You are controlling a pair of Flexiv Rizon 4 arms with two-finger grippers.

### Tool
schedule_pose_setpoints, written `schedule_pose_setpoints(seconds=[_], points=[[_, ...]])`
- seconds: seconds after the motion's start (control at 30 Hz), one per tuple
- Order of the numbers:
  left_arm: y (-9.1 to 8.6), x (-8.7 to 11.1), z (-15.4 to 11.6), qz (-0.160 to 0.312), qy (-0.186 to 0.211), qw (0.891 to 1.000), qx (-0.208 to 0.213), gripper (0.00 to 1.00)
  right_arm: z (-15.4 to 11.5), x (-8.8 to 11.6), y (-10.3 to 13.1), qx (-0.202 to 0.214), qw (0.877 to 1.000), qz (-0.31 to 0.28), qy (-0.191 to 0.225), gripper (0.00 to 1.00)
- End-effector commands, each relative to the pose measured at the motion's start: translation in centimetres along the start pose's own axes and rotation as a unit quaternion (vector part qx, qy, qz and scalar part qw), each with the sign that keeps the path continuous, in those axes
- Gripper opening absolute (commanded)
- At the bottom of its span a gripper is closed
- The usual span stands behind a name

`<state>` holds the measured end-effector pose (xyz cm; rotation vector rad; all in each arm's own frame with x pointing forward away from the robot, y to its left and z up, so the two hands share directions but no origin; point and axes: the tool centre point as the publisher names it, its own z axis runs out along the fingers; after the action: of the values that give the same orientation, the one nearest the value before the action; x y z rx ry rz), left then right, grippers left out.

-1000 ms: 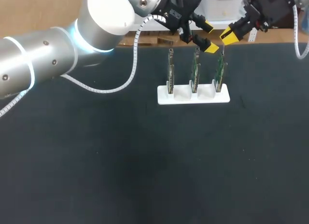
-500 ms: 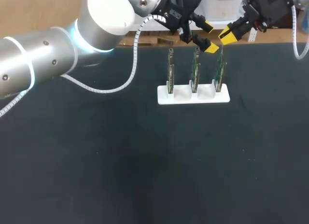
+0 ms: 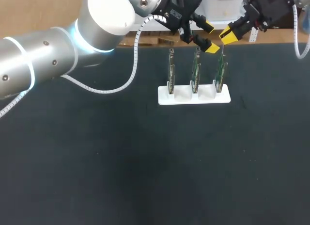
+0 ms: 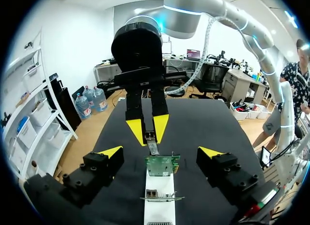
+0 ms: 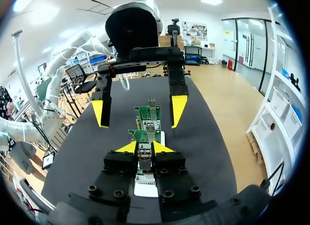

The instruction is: Pick up the optical module with the left hand, and insert it into the network port with the right hand.

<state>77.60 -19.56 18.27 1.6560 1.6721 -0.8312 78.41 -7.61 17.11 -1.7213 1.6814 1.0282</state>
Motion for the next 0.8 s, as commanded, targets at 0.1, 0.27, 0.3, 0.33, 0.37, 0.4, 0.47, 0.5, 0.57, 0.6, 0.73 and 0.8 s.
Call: schedule_pose_setpoints(seconds=[0.1, 0.27, 0.3, 0.33, 0.37, 0.4, 0.47, 0.5, 0.57, 0.6, 0.73, 0.8], points=[[0.21, -0.1, 0.03, 0.0, 0.002, 1.0, 0.002, 1.0, -0.16, -0.03, -0.62, 0.005, 1.0, 0.002, -0.007, 0.0], [0.21, -0.1, 0.03, 0.0, 0.002, 1.0, 0.002, 1.0, -0.37, -0.08, -0.79, 0.01, 1.0, 0.001, -0.007, 0.0], [0.21, -0.1, 0.03, 0.0, 0.002, 1.0, 0.002, 1.0, -0.28, -0.01, -0.69, 0.008, 1.0, 0.002, -0.006, 0.0], [0.21, -0.1, 0.03, 0.0, 0.002, 1.0, 0.002, 1.0, -0.2, 0.03, -0.58, 0.006, 1.0, 0.003, -0.005, 0.0], [0.21, -0.1, 0.03, 0.0, 0.002, 1.0, 0.002, 1.0, -0.12, 0.06, -0.45, 0.004, 1.0, 0.003, -0.005, 0.0], [0.21, -0.1, 0.03, 0.0, 0.002, 1.0, 0.002, 1.0, -0.05, 0.07, -0.34, 0.002, 1.0, 0.003, -0.005, 0.0], [0.21, -0.1, 0.03, 0.0, 0.002, 1.0, 0.002, 1.0, 0.01, 0.09, -0.18, -0.001, 1.0, 0.003, -0.004, 0.0], [0.21, -0.1, 0.03, 0.0, 0.002, 1.0, 0.002, 1.0, 0.0, 0.11, -0.13, -0.002, 1.0, 0.003, -0.004, 0.0], [0.21, -0.1, 0.03, 0.0, 0.002, 1.0, 0.002, 1.0, -0.02, 0.13, -0.08, -0.002, 1.0, 0.003, -0.004, 0.0], [0.21, -0.1, 0.03, 0.0, 0.002, 1.0, 0.002, 1.0, -0.03, 0.15, -0.07, -0.002, 1.0, 0.003, -0.003, 0.0], [0.21, -0.1, 0.03, 0.0, 0.002, 1.0, 0.002, 1.0, -0.04, 0.37, -0.2, 0.001, 1.0, 0.004, -0.001, 0.0], [0.21, -0.1, 0.03, 0.0, 0.002, 1.0, 0.002, 1.0, -0.02, 0.46, -0.27, 0.002, 1.0, 0.005, 0.0, 0.0]])
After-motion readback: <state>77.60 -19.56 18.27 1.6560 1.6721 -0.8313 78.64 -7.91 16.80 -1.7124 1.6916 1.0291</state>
